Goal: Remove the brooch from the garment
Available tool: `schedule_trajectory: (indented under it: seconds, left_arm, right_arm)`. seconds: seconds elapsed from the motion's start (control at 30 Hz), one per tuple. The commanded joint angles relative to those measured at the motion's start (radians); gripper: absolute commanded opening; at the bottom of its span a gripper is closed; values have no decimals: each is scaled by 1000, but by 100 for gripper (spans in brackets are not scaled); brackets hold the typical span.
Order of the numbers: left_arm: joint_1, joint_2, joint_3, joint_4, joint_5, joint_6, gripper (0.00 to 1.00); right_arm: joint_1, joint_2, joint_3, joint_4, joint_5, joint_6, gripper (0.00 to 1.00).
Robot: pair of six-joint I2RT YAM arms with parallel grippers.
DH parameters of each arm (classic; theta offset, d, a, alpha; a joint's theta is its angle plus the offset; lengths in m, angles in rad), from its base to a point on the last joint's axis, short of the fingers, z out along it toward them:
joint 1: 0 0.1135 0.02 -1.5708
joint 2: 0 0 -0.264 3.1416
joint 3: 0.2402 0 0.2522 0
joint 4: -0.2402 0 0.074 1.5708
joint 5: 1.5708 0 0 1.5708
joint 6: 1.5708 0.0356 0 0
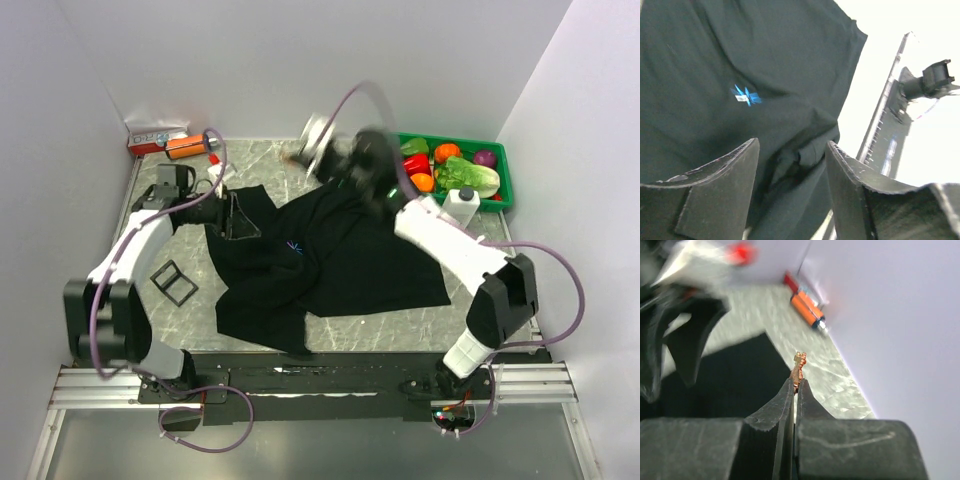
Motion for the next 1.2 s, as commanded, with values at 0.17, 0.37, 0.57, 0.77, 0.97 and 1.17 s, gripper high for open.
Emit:
schedule_trajectory:
  seconds: [0.17, 0.37, 0.57, 0.77, 0.97, 1.17]
  left_arm:
    - [-10, -146, -22, 461, 18, -461, 64]
    - [-91, -130, -27, 778, 5, -753, 71]
    - [-160, -73, 2, 802, 25, -752, 72]
    - [-173, -44, 4, 885, 25, -831, 68]
    - [-182, -19, 10, 995, 83, -922, 62]
    - [-237, -12, 48, 908, 195, -828, 59]
  right_arm:
    - [-219, -59, -46, -66, -447, 877, 0]
    - [-236, -89, -43, -87, -587, 896, 0]
    - [-251, -127, -81, -34, -601, 924, 0]
    - [-251, -167, -109, -24, -595, 907, 0]
    - [-250, -185, -121, -38, -579, 890, 0]
    - [-245, -193, -138, -32, -575, 888, 0]
